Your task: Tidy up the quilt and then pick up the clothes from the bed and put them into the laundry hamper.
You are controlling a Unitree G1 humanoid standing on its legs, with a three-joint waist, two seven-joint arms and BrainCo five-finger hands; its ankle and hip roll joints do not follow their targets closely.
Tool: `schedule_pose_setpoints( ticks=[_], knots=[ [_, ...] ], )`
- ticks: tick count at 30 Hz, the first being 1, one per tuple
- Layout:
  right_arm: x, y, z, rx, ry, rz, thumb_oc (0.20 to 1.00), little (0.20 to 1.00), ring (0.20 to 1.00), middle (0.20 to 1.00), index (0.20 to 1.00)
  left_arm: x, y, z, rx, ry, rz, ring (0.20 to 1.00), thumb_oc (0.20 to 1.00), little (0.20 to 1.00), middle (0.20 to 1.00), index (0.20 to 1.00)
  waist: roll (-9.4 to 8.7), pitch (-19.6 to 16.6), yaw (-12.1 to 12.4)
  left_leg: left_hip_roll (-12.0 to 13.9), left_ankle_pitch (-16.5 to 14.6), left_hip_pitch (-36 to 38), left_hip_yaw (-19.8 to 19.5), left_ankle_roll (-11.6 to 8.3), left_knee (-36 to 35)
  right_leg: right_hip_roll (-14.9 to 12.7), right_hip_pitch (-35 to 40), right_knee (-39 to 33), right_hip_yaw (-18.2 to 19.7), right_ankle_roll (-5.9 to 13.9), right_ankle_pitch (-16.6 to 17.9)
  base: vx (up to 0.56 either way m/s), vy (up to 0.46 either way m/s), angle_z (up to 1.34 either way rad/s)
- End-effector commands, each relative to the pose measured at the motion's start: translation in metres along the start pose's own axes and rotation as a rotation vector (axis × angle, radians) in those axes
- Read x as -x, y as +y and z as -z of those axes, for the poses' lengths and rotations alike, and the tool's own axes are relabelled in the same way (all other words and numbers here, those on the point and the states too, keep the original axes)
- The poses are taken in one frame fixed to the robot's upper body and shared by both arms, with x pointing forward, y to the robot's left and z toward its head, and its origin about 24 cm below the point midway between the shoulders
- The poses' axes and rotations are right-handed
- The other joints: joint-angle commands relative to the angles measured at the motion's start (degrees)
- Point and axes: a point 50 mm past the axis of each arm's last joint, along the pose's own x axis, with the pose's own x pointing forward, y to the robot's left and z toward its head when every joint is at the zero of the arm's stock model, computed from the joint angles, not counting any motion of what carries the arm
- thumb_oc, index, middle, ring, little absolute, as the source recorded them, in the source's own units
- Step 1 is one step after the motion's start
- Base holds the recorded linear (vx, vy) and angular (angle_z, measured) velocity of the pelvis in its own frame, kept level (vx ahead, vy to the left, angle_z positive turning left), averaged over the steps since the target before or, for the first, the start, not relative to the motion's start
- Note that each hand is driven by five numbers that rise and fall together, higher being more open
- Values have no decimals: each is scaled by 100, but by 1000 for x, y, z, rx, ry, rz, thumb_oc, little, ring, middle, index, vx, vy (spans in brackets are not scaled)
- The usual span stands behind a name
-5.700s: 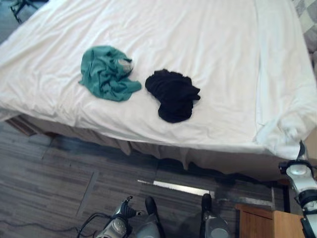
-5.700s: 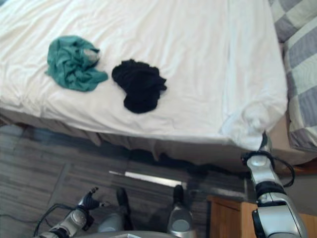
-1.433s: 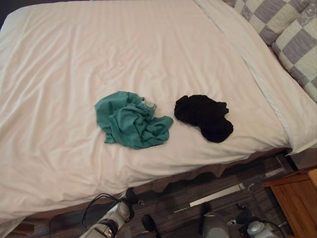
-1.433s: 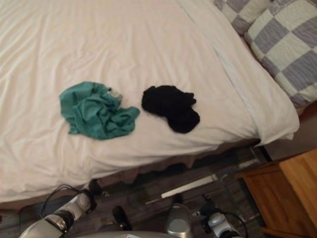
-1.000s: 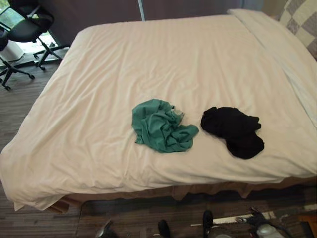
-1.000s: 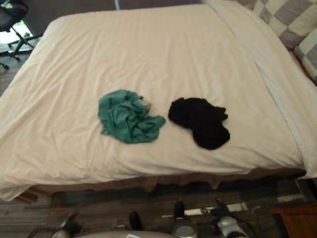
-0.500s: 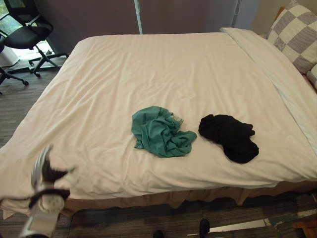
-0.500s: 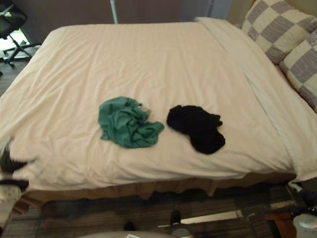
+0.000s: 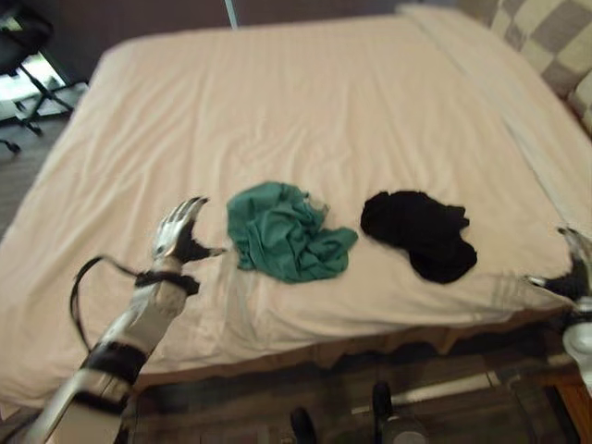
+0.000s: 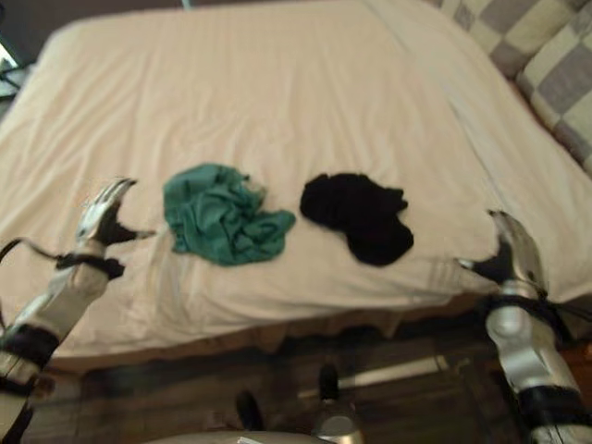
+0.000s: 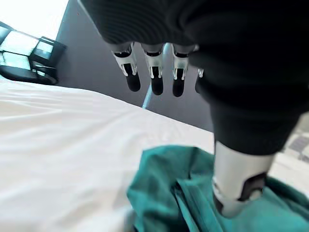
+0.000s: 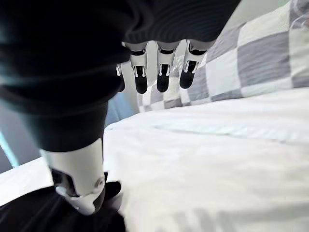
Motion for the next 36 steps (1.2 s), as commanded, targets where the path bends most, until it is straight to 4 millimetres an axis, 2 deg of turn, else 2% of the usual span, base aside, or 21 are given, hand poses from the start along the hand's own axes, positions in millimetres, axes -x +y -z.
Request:
schedule_pose_setpoints(
  ticks=[1, 2, 3, 7, 8, 9, 10, 13, 16, 19, 20, 21, 23, 24, 26, 27, 29, 30, 31, 33, 36],
  knots=[
    [-19, -22, -27, -15, -123, 114, 1000, 1000, 1000, 1000, 1000, -22, 35, -2, -60, 13, -132, 1000, 1000, 1000, 1000, 1000, -252, 214, -48, 408, -260, 293, 197, -512, 3, -375, 68, 76, 350, 476, -73, -130, -14, -19],
    [-22, -18, -42, -44, -176, 107, 1000, 1000, 1000, 1000, 1000, -32, 34, -11, -91, 2, -118, 1000, 1000, 1000, 1000, 1000, -218, 311, -114, 399, -212, 159, 236, -516, 3, -365, -106, 90, 403, 484, -28, -54, -6, -16],
    [-23, -18, -42, -45, -175, 109, 1000, 1000, 1000, 1000, 1000, -33, 34, -12, -91, 0, -119, 1000, 1000, 1000, 1000, 1000, -219, 306, -102, 399, -209, 143, 240, -515, 3, -365, -130, 99, 410, 483, -28, -84, -13, -10],
    [-25, -12, -74, -105, -307, 87, 1000, 1000, 1000, 1000, 1000, -51, 30, -23, -207, 4, -72, 1000, 1000, 1000, 1000, 1000, -186, 529, -253, 424, -89, -207, 365, -537, 3, -346, -538, 80, 502, 534, 122, -62, -11, -20],
    [-26, -11, -78, -110, -320, 82, 1000, 1000, 1000, 1000, 1000, -52, 27, -21, -223, 19, -50, 896, 896, 896, 896, 896, -183, 543, -275, 426, -72, -254, 383, -538, 3, -343, -594, 72, 520, 541, 152, -21, 0, -17],
    [-26, -11, -78, -110, -319, 83, 1000, 1000, 1000, 1000, 1000, -53, 27, -22, -223, 18, -51, 269, 269, 269, 269, 269, -183, 537, -265, 426, -71, -265, 387, -537, 3, -343, -609, 75, 525, 540, 153, -20, 9, -17],
    [-27, -9, -84, -117, -344, 72, 1000, 1000, 1000, 1000, 1000, -53, 19, -19, -239, 41, -13, 200, 200, 200, 200, 200, -192, 554, -300, 431, -56, -331, 426, -543, 3, -331, -673, 54, 536, 557, 179, -26, 3, -15],
    [-34, -12, -97, -92, -404, 63, 1000, 1000, 1000, 1000, 1000, -48, -8, -15, -285, 66, 134, 200, 200, 200, 200, 200, -219, 542, -291, 473, -29, -424, 496, -576, 3, -337, -790, 27, 512, 587, 241, -14, -4, -13],
    [-38, -15, -100, -49, -423, 67, 1000, 1000, 1000, 1000, 1000, -41, -22, -11, -235, 80, 178, 200, 200, 200, 200, 200, -221, 538, -240, 483, -25, -413, 455, -586, 3, -351, -761, 28, 464, 574, 236, -1, -25, -4],
    [-46, -25, -103, 67, -450, 90, 1000, 1000, 1000, 1000, 1000, -24, -41, -7, -123, 81, 214, 200, 200, 200, 200, 200, -221, 522, -87, 485, -13, -376, 362, -598, 3, -373, -677, 44, 374, 546, 214, -7, -52, 7],
    [-53, -31, -106, 114, -458, 109, 1000, 1000, 1000, 1000, 1000, -8, -53, 3, -35, 106, 227, 200, 200, 200, 200, 200, -232, 521, 69, 468, -7, -370, 290, -603, 3, -383, -633, 46, 316, 527, 203, -6, -60, 15],
    [-53, -31, -106, 114, -461, 107, 1000, 1000, 1000, 1000, 1000, -8, -53, 4, -33, 109, 227, 200, 200, 200, 200, 200, -229, 519, 46, 469, -7, -370, 285, -603, 3, -383, -628, 44, 311, 527, 203, -14, -61, 14],
    [-60, -34, -107, 135, -449, 113, 1000, 1000, 1000, 1000, 1000, 6, -58, 10, 61, 130, 215, 200, 200, 200, 200, 200, -216, 531, 202, 456, 12, -385, 215, -612, 3, -401, -597, 43, 254, 510, 200, -17, -47, 20],
    [-65, -35, -108, 146, -442, 112, 1000, 1000, 1000, 1000, 1000, 15, -60, 17, 109, 153, 207, 200, 200, 200, 200, 200, -204, 533, 249, 450, 23, -394, 177, -616, 3, -409, -583, 36, 221, 499, 202, -21, -60, 24],
    [-75, -34, -102, 165, -385, 93, 1000, 1000, 1000, 1000, 1000, 39, -62, 31, 251, 204, 162, 200, 200, 200, 200, 200, -166, 568, 504, 419, 62, -434, 71, -629, 3, -432, -551, 20, 135, 476, 202, -26, -70, 18],
    [-76, -34, -103, 165, -389, 92, 1000, 1000, 1000, 1000, 1000, 39, -62, 31, 253, 208, 161, 200, 200, 200, 200, 200, -164, 565, 480, 420, 63, -436, 66, -629, 3, -432, -550, 19, 130, 476, 201, -26, -59, 16],
    [-82, -31, -90, 164, -310, 66, 1000, 1000, 1000, 1000, 1000, 57, -68, 39, 394, 266, 126, 200, 200, 200, 200, 200, -127, 590, 626, 400, 92, -477, -9, -632, 3, -449, -543, 15, 77, 456, 201, -13, -32, 19],
    [-83, -30, -91, 163, -313, 65, 1000, 1000, 1000, 1000, 1000, 58, -68, 40, 395, 268, 125, 200, 200, 200, 200, 200, -125, 589, 611, 400, 92, -478, -12, -632, 3, -449, -542, 15, 74, 456, 200, -13, -41, 27],
    [-88, -23, -76, 169, -225, 14, 1000, 1000, 1000, 1000, 1000, 74, -67, 48, 541, 323, 51, 200, 200, 200, 200, 200, -65, 626, 743, 374, 122, -519, -94, -639, 3, -466, -524, 18, 11, 438, 196, -19, -38, 25],
    [-91, -13, -56, 213, -129, -70, 1000, 1000, 1000, 1000, 1000, 81, -62, 51, 655, 347, -34, 200, 200, 200, 200, 200, -14, 650, 870, 351, 153, -568, -189, -646, 3, -497, -498, 14, -70, 428, 191, -25, -40, 27],
    [-93, -6, -28, 297, 14, -203, 1000, 1000, 1000, 1000, 1000, 86, -54, 49, 767, 313, -70, 200, 200, 200, 200, 200, 56, 645, 1028, 326, 189, -622, -329, -665, 3, -544, -436, 9, -239, 428, 180, -13, -24, 30]
  ],
)
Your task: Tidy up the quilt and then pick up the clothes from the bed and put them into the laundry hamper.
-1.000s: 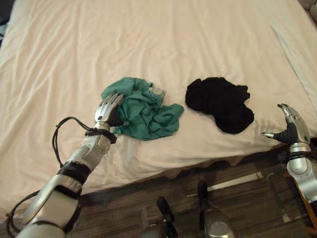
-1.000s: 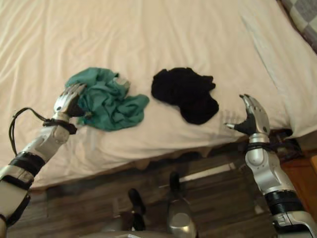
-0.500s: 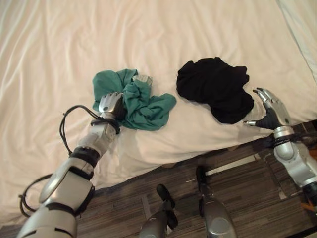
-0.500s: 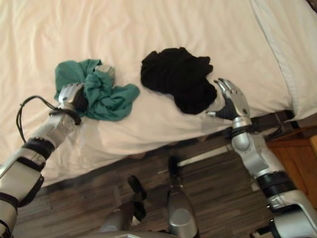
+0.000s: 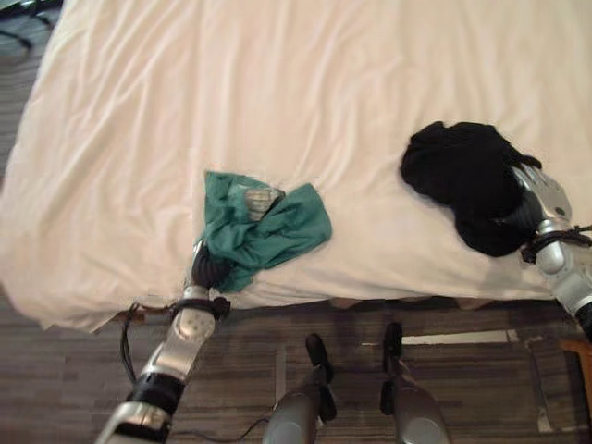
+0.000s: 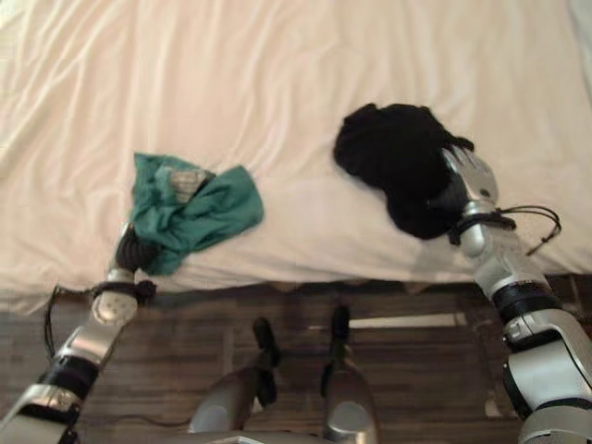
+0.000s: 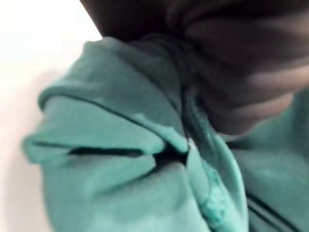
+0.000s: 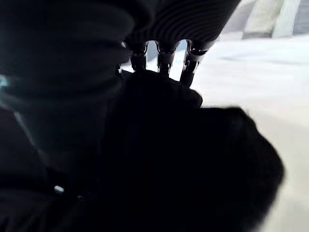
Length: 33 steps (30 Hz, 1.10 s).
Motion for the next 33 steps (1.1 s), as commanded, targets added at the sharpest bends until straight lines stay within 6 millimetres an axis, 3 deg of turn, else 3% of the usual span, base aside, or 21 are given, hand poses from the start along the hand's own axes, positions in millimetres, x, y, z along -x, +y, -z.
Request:
schedule_pose_setpoints(
  ticks=[1, 2, 4, 7, 10, 11, 13, 14, 16, 18, 20, 21, 24, 25, 26, 27, 28, 29, 30, 32, 33],
  knots=[
    [-7, 8, 8, 14, 92, -130, 420, 420, 420, 420, 420, 13, 35, 18, 73, 68, -79, 200, 200, 200, 200, 200, -382, -132, 295, 257, -30, 76, 120, -589, 4, -588, 54, 16, 166, 476, -25, -12, 12, 40],
    [-6, 13, 14, 4, 136, -162, 200, 200, 200, 200, 200, 13, 32, 12, 111, 38, -67, 200, 200, 200, 200, 200, -363, -133, 328, 246, -21, 79, 75, -588, 4, -598, 88, 17, 116, 478, -32, -14, 28, 30],
    [1, 24, 27, -51, 212, -212, 200, 200, 200, 200, 200, 13, 25, -1, 158, -25, -20, 200, 200, 200, 200, 200, -345, -147, 415, 221, -12, 79, -13, -578, 4, -642, 166, 21, 26, 482, -44, -19, 53, 35],
    [10, 38, 22, -214, 211, -199, 200, 200, 200, 200, 200, 14, 16, -12, 197, -76, 39, 200, 200, 200, 200, 200, -408, -224, 445, 187, -86, 143, -92, -542, 4, -703, 315, 15, -105, 506, -68, 4, 91, 30],
    [31, 59, 9, -396, 139, -195, 200, 200, 200, 200, 200, 17, 16, -8, 189, -59, 49, 200, 200, 200, 200, 200, -582, -359, 408, 155, -188, 277, -136, -483, 4, -719, 463, 17, -177, 532, -81, 25, 61, 23],
    [43, 68, -3, -484, 82, -214, 200, 200, 200, 200, 200, 19, 18, -5, 178, -46, 46, 200, 200, 200, 200, 200, -660, -409, 374, 132, -225, 341, -151, -443, 4, -720, 514, 66, -204, 533, -97, 62, 37, 4],
    [90, 103, -32, -855, 22, -316, 200, 200, 200, 200, 200, 25, 16, 7, 155, 10, 51, 200, 200, 200, 200, 200, -797, -558, 289, 59, -316, 541, -329, -356, 4, -709, 628, 502, -169, 511, -258, 71, 41, 13],
    [91, 103, -32, -856, 23, -316, 200, 200, 200, 200, 200, 25, 15, 7, 154, 10, 52, 200, 200, 200, 200, 200, -800, -560, 292, 56, -317, 544, -331, -355, 4, -713, 629, 510, -171, 512, -266, 29, 11, 29],
    [118, 121, -51, -1161, 33, -353, 200, 200, 200, 200, 200, 26, 6, 11, 192, 28, 54, 200, 200, 200, 200, 200, -799, -625, 168, -6, -339, 580, -601, -283, 4, -484, 638, 789, 304, 478, -451, 45, 8, 42],
    [143, 126, -67, -1423, 36, -340, 200, 200, 200, 200, 200, 38, -7, 26, 271, 98, 25, 200, 200, 200, 200, 200, -706, -772, 30, -114, -347, 653, -978, -195, 4, 180, 657, 1083, 1539, 342, -925, 105, 97, 99],
    [152, 125, -67, -1439, 43, -318, 200, 200, 200, 200, 200, 47, -9, 32, 309, 125, -4, 200, 200, 200, 200, 200, -709, -802, 69, -182, -369, 677, -1106, -167, 4, 228, 766, 1019, 1576, 209, -1016, 77, -12, 109],
    [154, 125, -67, -1294, 31, -312, 200, 200, 200, 200, 200, 57, -9, 40, 371, 165, -69, 200, 200, 200, 200, 200, -721, -924, 157, -269, -357, 702, -1371, -134, 4, 278, 897, 808, 1557, 121, -1008, 53, -79, 33],
    [152, 132, -68, -1191, 51, -327, 200, 200, 200, 200, 200, 61, -17, 44, 449, 197, -108, 200, 200, 200, 200, 200, -720, -934, 283, -313, -320, 707, -1526, -206, 4, 215, 1181, 466, 1247, 111, -997, 11, -97, 55],
    [148, 128, -62, -1058, 36, -312, 200, 200, 200, 200, 200, 60, -21, 42, 468, 193, -110, 200, 200, 200, 200, 200, -720, -895, 376, -255, -214, 610, -1319, -308, 4, 99, 1366, 206, 751, 160, -1022, -104, -13, 121],
    [147, 126, -59, -1025, 37, -302, 200, 200, 200, 200, 200, 59, -24, 41, 463, 194, -105, 200, 200, 200, 200, 200, -733, -845, 333, -131, -185, 526, -782, -292, 124, 11, 1414, 152, 499, 202, -998, -175, 31, 203],
    [148, 125, -58, -998, 30, -300, 200, 200, 200, 200, 200, 59, -26, 42, 453, 201, -103, 200, 200, 200, 200, 200, -746, -824, 242, 167, -278, 529, 203, -299, 294, -152, 1413, 201, 63, 247, -959, -118, 71, 211],
    [148, 125, -58, -998, 30, -300, 200, 200, 200, 200, 200, 59, -26, 42, 453, 201, -103, 200, 200, 200, 200, 200, -747, -816, 239, 168, -296, 527, 199, -299, 320, -155, 1423, 204, 60, 249, -964, -100, 122, 202],
    [150, 126, -58, -956, 34, -298, 200, 200, 200, 200, 200, 57, -29, 42, 467, 210, -100, 200, 200, 200, 200, 200, -785, -830, 146, 596, -376, 662, 1148, -426, 597, -365, 1585, 230, -537, 239, -1004, -23, 74, 137],
    [150, 126, -59, -956, 34, -298, 200, 200, 200, 200, 200, 57, -29, 42, 467, 210, -100, 200, 200, 200, 200, 200, -785, -827, 142, 604, -381, 659, 1142, -434, 613, -361, 1592, 229, -542, 236, -1007, -35, 131, 161],
    [158, 131, -51, -888, 63, -321, 200, 200, 200, 200, 200, 63, -28, 48, 465, 235, -117, 200, 200, 200, 200, 200, -806, -901, 244, 959, -304, 813, 1469, -557, 720, -561, 1706, 293, -1106, 235, -945, -12, 149, 146],
    [163, 132, -48, -878, 81, -318, 200, 200, 200, 200, 200, 66, -30, 50, 457, 252, -104, 200, 200, 200, 200, 200, -803, -950, 215, 981, -288, 846, 1401, -589, 688, -603, 1747, 314, -1246, 218, -946, 48, 183, 152]
  ],
)
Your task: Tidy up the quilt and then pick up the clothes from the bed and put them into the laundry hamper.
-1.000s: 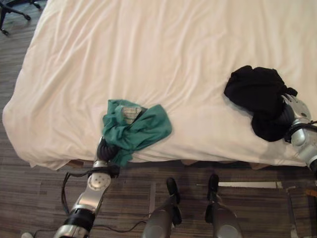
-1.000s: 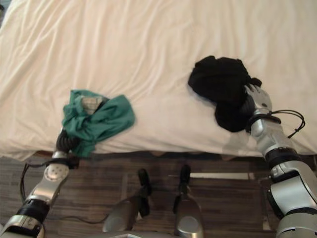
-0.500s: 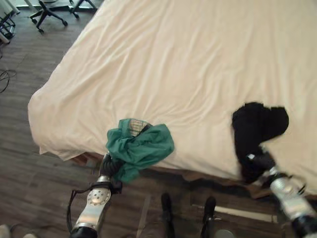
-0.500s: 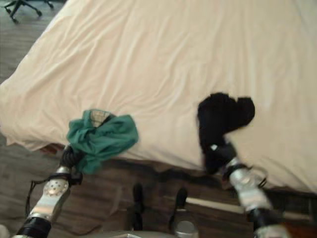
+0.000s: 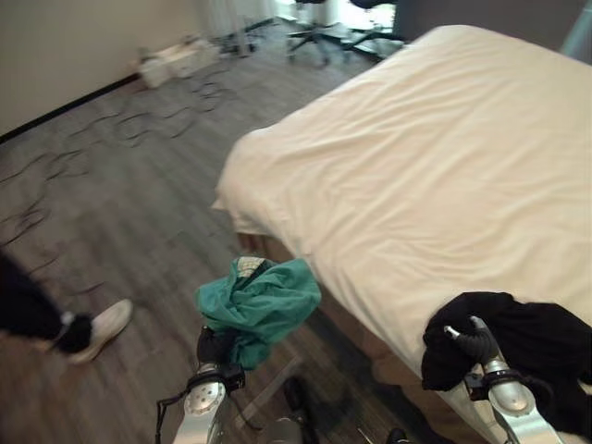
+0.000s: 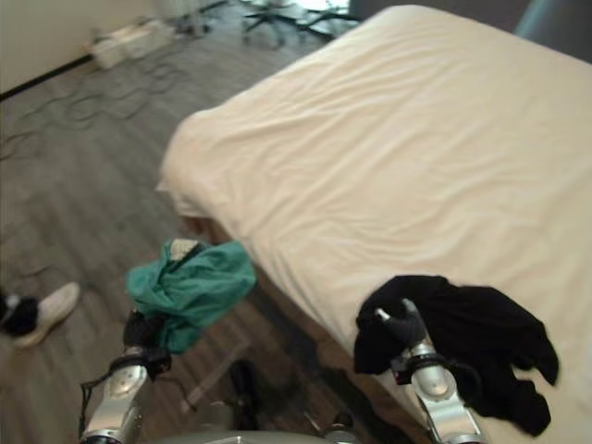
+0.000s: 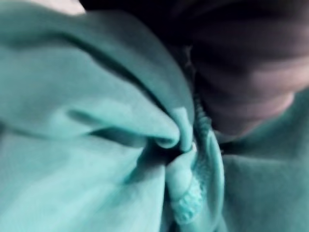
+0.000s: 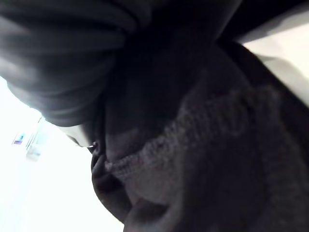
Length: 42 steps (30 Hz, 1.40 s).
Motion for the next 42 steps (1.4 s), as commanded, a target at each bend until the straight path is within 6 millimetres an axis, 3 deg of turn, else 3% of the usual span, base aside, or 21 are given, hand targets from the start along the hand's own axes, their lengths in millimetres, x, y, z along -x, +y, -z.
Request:
schedule_pose_setpoints(
  ticks=[1, 5, 7, 10, 11, 12, 14, 16, 18, 19, 23, 24, 25, 27, 29, 32, 36, 37, 39, 40, 42],
  knots=[
    [-9, 3, -27, 59, -125, 24, 200, 200, 200, 200, 200, -11, 14, -31, -31, -133, -42, 200, 200, 200, 200, 200, 20, -93, 13, 507, 466, 577, -593, -836, -472, 60, -542, 269, -57, 179, 188, 83, 182, 170],
    [0, 5, -5, -14, -18, 66, 200, 200, 200, 200, 200, -10, 4, -15, -83, -55, -20, 200, 200, 200, 200, 200, 39, -240, 77, 241, 504, 642, -905, -751, -921, -232, -360, 630, -618, 315, 245, 130, 305, 196],
    [3, 9, -4, -49, -4, 59, 200, 200, 200, 200, 200, -11, 0, -11, -123, -31, 6, 200, 200, 200, 200, 200, -9, -198, 116, -110, 307, 665, -1135, -510, -970, -710, -419, 1449, -795, 491, 577, 187, 428, 104],
    [1, 10, -8, -40, -28, 50, 200, 200, 200, 200, 200, -11, 2, -11, -155, -34, 9, 200, 200, 200, 200, 200, -11, -85, 47, -332, 130, 721, -1345, -329, -1022, -888, -782, 2253, -352, 508, 758, 95, 216, 121],
    [-2, 12, -16, -30, -58, 40, 200, 200, 200, 200, 200, -14, -5, -16, -169, -58, 37, 200, 200, 200, 200, 200, 75, 77, -199, -353, 117, 788, -1723, -335, -1028, -123, -1495, 2295, 1005, 291, 236, 66, 136, 122],
    [-2, 11, -16, -29, -59, 40, 200, 200, 200, 200, 200, -14, -5, -16, -168, -59, 37, 200, 200, 200, 200, 200, 79, 71, -169, -343, 105, 790, -1690, -343, -1028, -115, -1531, 2326, 1044, 281, 216, 64, 175, 85],
    [-6, 7, -19, -12, -82, 59, 200, 200, 200, 200, 200, -22, -12, -20, -182, -73, 43, 200, 200, 200, 200, 200, 167, 200, -282, -516, 116, 776, -1996, -316, -1028, 503, -1715, 1117, 1728, 169, 168, 95, 0, 75],
    [-3, 10, -16, -33, -66, 55, 200, 200, 200, 200, 200, -25, -20, -25, -175, -92, 67, 200, 200, 200, 200, 200, 146, 201, -339, -675, 88, 862, -2246, -283, -1028, 605, -1627, 849, 2117, 222, 280, 145, 1, 104],
    [-3, 13, -13, -34, -53, 48, 200, 200, 200, 200, 200, -24, -25, -22, -180, -84, 77, 200, 200, 200, 200, 200, 97, 136, -265, -715, 67, 858, -2248, -252, -1028, 560, -1459, 639, 2002, 206, 380, 88, -62, 175],
    [-2, 39, 35, -48, 195, -61, 200, 200, 200, 200, 200, -40, -53, -18, -301, -38, 193, 200, 200, 200, 200, 200, 56, -56, 8, -714, 190, 1222, -2824, -579, -1028, 893, -910, 298, 1863, 156, 333, 104, -111, 121],
    [-6, 36, 32, -18, 181, -88, 200, 200, 200, 200, 200, -44, -47, -24, -326, -54, 179, 200, 200, 200, 200, 200, 62, -17, 16, -619, 182, 1430, -2782, -684, -738, 913, -702, 193, 1799, 80, 228, 172, -105, 24],
    [-9, 26, 26, -3, 148, -66, 200, 200, 200, 200, 200, -46, -46, -33, -335, -91, 182, 200, 200, 200, 200, 200, 42, 154, 73, -445, 512, 892, -2840, -938, 565, 937, -548, 131, 1733, -72, 147, 47, -93, -6],
    [-9, 26, 26, -4, 148, -66, 200, 200, 200, 200, 200, -46, -46, -33, -335, -92, 182, 200, 200, 200, 200, 200, 40, 137, 66, -446, 521, 862, -2848, -938, 569, 936, -571, 127, 1725, -74, 156, 59, -161, -6],
    [-10, 12, 22, 21, 122, -36, 200, 200, 200, 200, 200, -49, -50, -48, -360, -150, 186, 200, 200, 200, 200, 200, -69, 410, 211, -376, 1115, -146, -3016, -1104, 2152, 879, -447, 132, 1631, -236, 73, 47, -183, 5],
    [-16, 5, 17, 35, 109, -16, 200, 200, 200, 200, 200, -50, -50, -54, -371, -177, 181, 200, 200, 200, 200, 200, -163, 453, 311, -445, 936, -620, -2803, -920, 2261, 909, -233, 11, 1630, -268, -72, 279, -130, 10],
    [-21, 7, 13, 52, 95, -32, 200, 200, 200, 200, 200, -48, -44, -55, -370, -184, 166, 200, 200, 200, 200, 200, -160, 279, 566, -726, 516, -843, -2254, -562, 902, 975, 4, -81, 1794, -161, -356, 521, 50, -38],
    [-26, 12, 20, 94, 142, -73, 200, 200, 200, 200, 200, -44, -42, -30, -413, -80, 180, 200, 200, 200, 200, 200, -129, 63, 762, -658, 753, -909, -1463, -546, -1004, 1042, 503, -80, 1623, 43, -746, 750, 117, -2],
    [-26, 27, 25, 122, 171, -130, 200, 200, 200, 200, 200, -40, -37, 0, -511, 59, 202, 200, 200, 200, 200, 200, -210, -106, 802, -699, 994, -748, -1396, -336, -1028, 1049, 648, 369, 1633, 156, -751, 934, 172, 5],
    [-22, 39, 33, 134, 206, -170, 200, 200, 200, 200, 200, -33, -29, 25, -592, 185, 222, 200, 200, 200, 200, 200, -398, -143, 790, -940, 932, -449, -1452, -110, -1028, 923, 338, 1667, 1800, 502, -85, 650, 175, 14],
    [-22, 39, 33, 133, 206, -169, 200, 200, 200, 200, 200, -33, -29, 25, -592, 184, 222, 200, 200, 200, 200, 200, -408, -146, 797, -948, 927, -452, -1441, -106, -1028, 909, 321, 1694, 1810, 507, -102, 428, 175, -9],
    [-18, 52, 34, 140, 214, -226, 200, 200, 200, 200, 200, -22, -12, 51, -704, 320, 229, 200, 200, 200, 200, 200, -280, 9, 509, -925, 550, 380, -1574, 61, -1028, 714, -673, 4009, 2123, 732, 1226, 674, 276, -37]
  ],
)
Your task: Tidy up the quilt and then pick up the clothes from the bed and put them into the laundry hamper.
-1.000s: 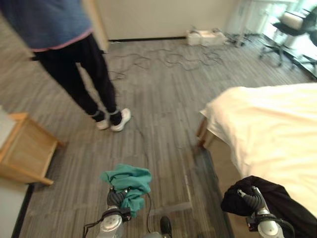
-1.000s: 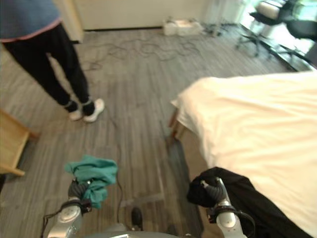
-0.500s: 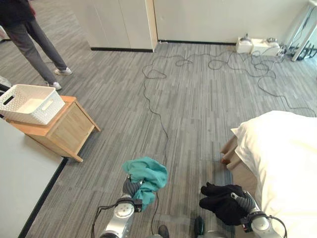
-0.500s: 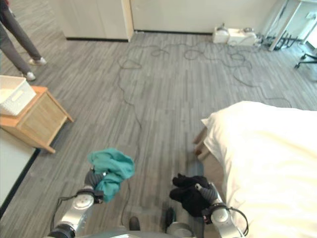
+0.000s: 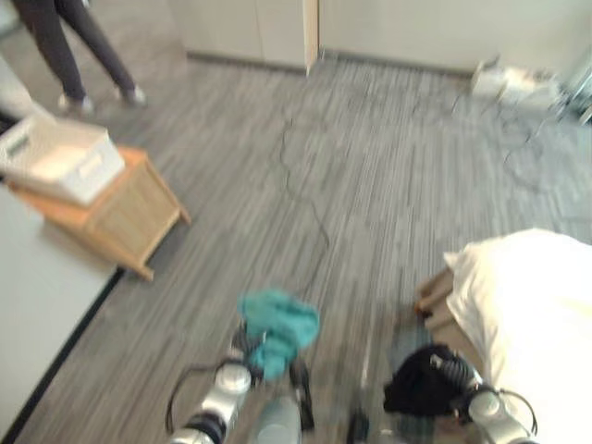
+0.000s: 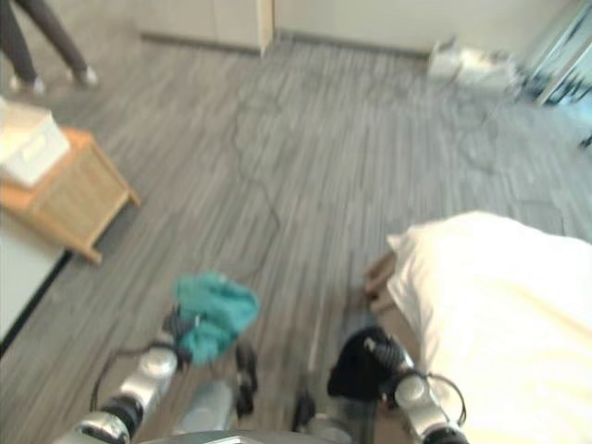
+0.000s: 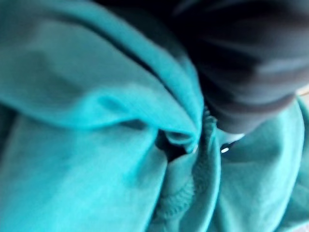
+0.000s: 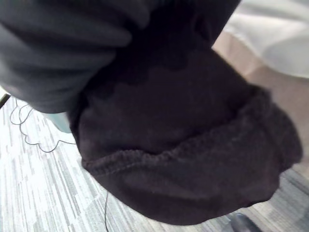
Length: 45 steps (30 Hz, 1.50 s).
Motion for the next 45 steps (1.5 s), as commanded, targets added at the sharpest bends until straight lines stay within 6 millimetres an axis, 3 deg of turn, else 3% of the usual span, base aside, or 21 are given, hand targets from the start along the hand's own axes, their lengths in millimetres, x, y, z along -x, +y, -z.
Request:
schedule_pose_setpoints(
  ticks=[1, 3, 7, 11, 16, 17, 18, 20, 21, 24, 26, 27, 30, 34, 35, 38, 41, 42, 43, 44, 45],
  knots=[
    [-14, -4, -59, -18, -199, 8, 200, 200, 200, 200, 200, -7, 27, -14, -153, -43, -35, 200, 200, 200, 200, 200, -341, 378, -44, -329, 641, 173, -140, 98, -481, -357, 205, 2579, 466, 729, 1813, 696, 310, 5],
    [-13, -4, -60, -30, -211, 6, 200, 200, 200, 200, 200, -6, 32, -13, -128, -49, -69, 200, 200, 200, 200, 200, -113, 516, -240, -266, 384, 578, -479, 161, -481, -481, -559, 3196, 365, 543, 1531, 647, 186, 46],
    [-9, -14, -61, -71, -236, 36, 200, 200, 200, 200, 200, -7, 31, -34, -110, -144, -74, 200, 200, 200, 200, 200, -69, 682, -606, -371, 46, 1116, -1148, 21, -481, -301, -1312, 1417, 347, 299, 1022, 643, -34, 102],
    [-6, -24, -60, -98, -243, 84, 200, 200, 200, 200, 200, -7, 32, -56, -94, -241, -86, 200, 200, 200, 200, 200, -133, 607, -871, -377, -563, 1626, -1649, -262, -481, -650, -1686, -1530, 477, 620, 1657, 831, -211, 123],
    [0, -24, -58, -71, -258, 83, 200, 200, 200, 200, 200, -4, 27, -55, -29, -256, -69, 200, 200, 200, 200, 200, 3, 439, -1042, -15, -534, 2546, -1996, -539, -330, -593, -1599, -1131, 779, 646, 1904, 743, -217, 87],
    [-1, -26, -60, -70, -265, 88, 200, 200, 200, 200, 200, -4, 26, -53, -10, -249, -71, 200, 200, 200, 200, 200, 96, 410, -1078, 170, -104, 2393, -1997, -687, 479, -510, -1459, -1048, 808, 529, 1887, 956, -487, 92],
    [-1, -32, -61, -82, -270, 95, 200, 200, 200, 200, 200, -3, 24, -53, 2, -249, -55, 200, 200, 200, 200, 200, 56, 489, -989, 421, 878, 1373, -1953, -812, 2633, -501, -1061, -958, 668, 160, 1620, 666, -381, 116],
    [1, -39, -66, -106, -296, 118, 200, 200, 200, 200, 200, -1, 26, -59, 16, -274, -62, 200, 200, 200, 200, 200, -44, 614, -911, 468, 1181, 831, -1912, -733, 3613, -491, -766, -952, 542, -56, 1477, 576, -421, 108],
    [0, -46, -73, -117, -318, 143, 200, 200, 200, 200, 200, 1, 29, -68, 32, -319, -65, 200, 200, 200, 200, 200, -229, 771, -726, 394, 818, 15, -1712, -533, 4410, -472, -280, -1129, 488, -201, 1226, 583, -417, 30],
    [-3, -51, -81, -110, -334, 154, 200, 200, 200, 200, 200, 1, 27, -72, 33, -336, -57, 200, 200, 200, 200, 200, -291, 782, -504, 154, 495, -567, -1444, -523, 4189, -492, 177, -1362, 429, -155, 1047, 591, -163, -22],
    [-3, -52, -87, -98, -358, 148, 200, 200, 200, 200, 200, 4, 28, -70, 39, -347, -58, 200, 200, 200, 200, 200, -198, 588, -306, 86, 415, -801, -722, -446, 2174, -382, 619, -1500, 313, -18, 749, 813, 23, -17],
    [-3, -52, -86, -98, -357, 147, 200, 200, 200, 200, 200, 4, 28, -70, 39, -346, -57, 200, 200, 200, 200, 200, -228, 592, -296, 42, 439, -730, -693, -440, 2083, -423, 640, -1499, 324, -5, 733, 764, 96, -11],
    [-2, -52, -90, -86, -377, 158, 200, 200, 200, 200, 200, 7, 28, -65, 21, -337, -51, 200, 200, 200, 200, 200, -127, 389, -233, 148, 797, -598, 803, -483, -302, -220, 1317, -1204, 16, 182, 207, 880, 118, 1],
    [-2, -40, -94, -45, -384, 125, 200, 200, 200, 200, 200, 9, 29, -53, 8, -291, -58, 200, 200, 200, 200, 200, -249, 234, -83, -332, 672, -220, 364, 90, -443, -254, 1053, 802, 114, 713, 767, 712, 162, 32],
    [-3, -32, -90, -64, -364, 107, 200, 200, 200, 200, 200, 7, 29, -55, 0, -290, -56, 200, 200, 200, 200, 200, -186, 337, -188, -202, 582, 169, 239, 142, -458, -466, 331, 2520, 129, 729, 1729, 430, 55, -17],
    [-3, -28, -93, -103, -374, 107, 200, 200, 200, 200, 200, 5, 42, -58, 4, -284, -104, 200, 200, 200, 200, 200, 21, 493, -296, -85, 367, 741, -56, 229, -481, -735, -623, 3203, 147, 635, 1640, 699, 103, 56],
    [-1, -29, -92, -114, -375, 109, 200, 200, 200, 200, 200, 5, 45, -65, 1, -306, -114, 200, 200, 200, 200, 200, 42, 560, -466, -143, 226, 992, -448, 166, -481, -676, -975, 2521, 62, 439, 1362, 598, -72, 129],
    [-1, -31, -85, -128, -351, 117, 200, 200, 200, 200, 200, 5, 48, -70, -9, -326, -118, 200, 200, 200, 200, 200, -46, 549, -623, -245, -21, 1323, -804, -4, -481, -699, -1106, 988, 88, 393, 1272, 713, -197, 195],
    [-1, -31, -85, -128, -351, 117, 200, 200, 200, 200, 200, 5, 49, -70, -9, -325, -119, 200, 200, 200, 200, 200, -33, 550, -643, -227, -14, 1321, -825, -8, -481, -684, -1069, 929, 56, 387, 1303, 991, -336, 197],
    [-1, -35, -82, -136, -334, 133, 200, 200, 200, 200, 200, 3, 50, -71, -22, -327, -120, 200, 200, 200, 200, 200, -73, 511, -757, -203, -327, 1607, -1065, -187, -481, -827, -1119, -804, 55, 463, 1425, 496, -175, 161],
    [-1, -35, -82, -136, -335, 133, 200, 200, 200, 200, 200, 3, 50, -72, -22, -328, -121, 200, 200, 200, 200, 200, -73, 510, -769, -202, -320, 1601, -1076, -187, -481, -825, -1097, -850, 39, 462, 1454, 760, -251, 147]
  ],
)
